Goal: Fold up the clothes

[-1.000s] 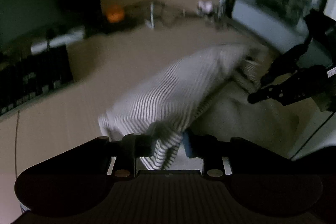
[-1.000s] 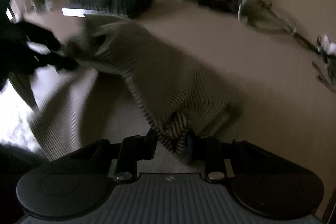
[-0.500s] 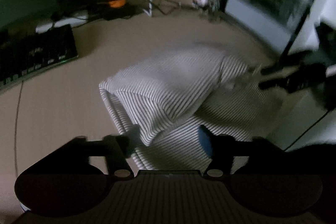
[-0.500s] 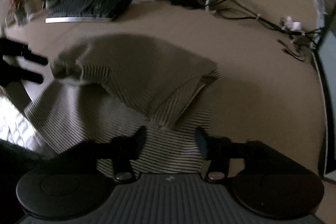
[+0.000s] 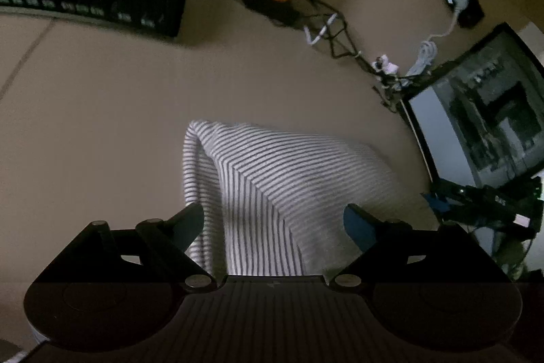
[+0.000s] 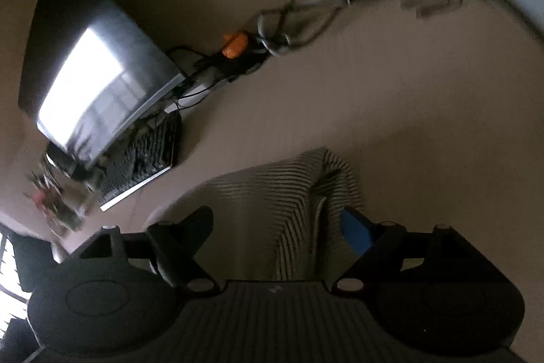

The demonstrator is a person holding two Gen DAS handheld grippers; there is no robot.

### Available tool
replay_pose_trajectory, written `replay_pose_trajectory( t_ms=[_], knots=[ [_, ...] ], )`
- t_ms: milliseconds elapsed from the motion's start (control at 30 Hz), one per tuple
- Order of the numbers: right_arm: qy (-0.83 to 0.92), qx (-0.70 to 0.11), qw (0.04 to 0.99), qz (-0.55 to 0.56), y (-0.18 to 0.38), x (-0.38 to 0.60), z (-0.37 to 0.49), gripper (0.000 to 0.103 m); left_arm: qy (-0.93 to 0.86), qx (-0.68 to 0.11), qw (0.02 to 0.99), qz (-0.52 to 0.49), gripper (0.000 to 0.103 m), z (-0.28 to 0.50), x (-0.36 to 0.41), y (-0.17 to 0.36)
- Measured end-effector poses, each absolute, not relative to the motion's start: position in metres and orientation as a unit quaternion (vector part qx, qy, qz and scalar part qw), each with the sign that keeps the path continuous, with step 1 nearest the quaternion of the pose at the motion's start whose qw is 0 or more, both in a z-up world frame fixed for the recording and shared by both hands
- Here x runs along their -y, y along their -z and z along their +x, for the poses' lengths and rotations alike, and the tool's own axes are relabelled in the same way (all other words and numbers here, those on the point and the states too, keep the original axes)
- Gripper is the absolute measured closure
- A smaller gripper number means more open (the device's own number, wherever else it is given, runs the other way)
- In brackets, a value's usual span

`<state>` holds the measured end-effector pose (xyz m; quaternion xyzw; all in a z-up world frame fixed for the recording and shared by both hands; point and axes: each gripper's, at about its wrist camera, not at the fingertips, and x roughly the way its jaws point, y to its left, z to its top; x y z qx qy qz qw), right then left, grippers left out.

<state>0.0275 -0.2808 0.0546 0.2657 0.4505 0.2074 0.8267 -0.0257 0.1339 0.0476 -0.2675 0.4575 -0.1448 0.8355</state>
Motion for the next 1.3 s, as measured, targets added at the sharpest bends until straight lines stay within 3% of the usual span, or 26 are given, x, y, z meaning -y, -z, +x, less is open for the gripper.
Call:
replay_pose_trajectory(
  t_ms=[267, 467, 600, 733, 800, 833, 900, 1000, 1067, 1100, 1167, 1200, 1233, 1300],
  knots=[
    [-0.240, -0.487, 0.793, 0.276, -0.017, 0.256, 0.090, 0.018, 0.139, -0.480, 0.821, -0.276, 0.009, 0.041, -0.115, -0.032],
    [-0.248, -0.442, 0.832, 0.227, -0.045, 0.258, 0.148, 0.018, 0.148, -0.432, 0.856, -0.243, 0.009, 0.110, -0.109, -0.065],
    [-0.257, -0.449, 0.838, 0.175, -0.048, 0.254, 0.163, 0.018, 0.145, -0.430, 0.873, -0.179, 0.009, 0.114, -0.111, -0.072],
    [-0.256, -0.483, 0.807, 0.223, -0.027, 0.258, 0.165, 0.018, 0.160, -0.457, 0.846, -0.223, 0.009, 0.106, -0.123, -0.048],
    [-0.263, -0.492, 0.794, 0.241, -0.020, 0.256, 0.163, 0.028, 0.165, -0.463, 0.833, -0.254, 0.009, 0.105, -0.126, -0.037],
    [-0.266, -0.497, 0.789, 0.244, -0.020, 0.253, 0.161, 0.043, 0.170, -0.464, 0.827, -0.268, 0.010, 0.105, -0.127, -0.032],
    [-0.266, -0.502, 0.785, 0.247, -0.019, 0.252, 0.159, 0.054, 0.194, -0.447, 0.823, -0.293, 0.015, 0.105, -0.126, -0.039],
    [-0.257, -0.502, 0.787, 0.252, -0.017, 0.254, 0.157, 0.054, 0.214, -0.430, 0.823, -0.302, 0.014, 0.105, -0.124, -0.049],
    [-0.252, -0.501, 0.788, 0.254, -0.016, 0.255, 0.155, 0.037, 0.188, -0.448, 0.830, -0.273, 0.012, 0.111, -0.121, -0.046],
    [-0.249, -0.501, 0.788, 0.256, -0.015, 0.256, 0.155, 0.035, 0.169, -0.462, 0.832, -0.258, 0.012, 0.115, -0.119, -0.042],
    [-0.251, -0.495, 0.788, 0.266, -0.013, 0.254, 0.154, 0.035, 0.143, -0.481, 0.830, -0.243, 0.018, 0.119, -0.113, -0.031],
    [-0.258, -0.492, 0.788, 0.265, -0.015, 0.249, 0.154, 0.036, 0.133, -0.488, 0.829, -0.238, 0.029, 0.120, -0.110, -0.026],
    [-0.262, -0.490, 0.789, 0.262, -0.017, 0.245, 0.154, 0.046, 0.138, -0.482, 0.831, -0.241, 0.045, 0.120, -0.107, -0.027],
    [-0.255, -0.492, 0.797, 0.242, -0.020, 0.247, 0.144, 0.061, 0.140, -0.466, 0.845, -0.220, 0.060, 0.116, -0.100, -0.041]
  ],
)
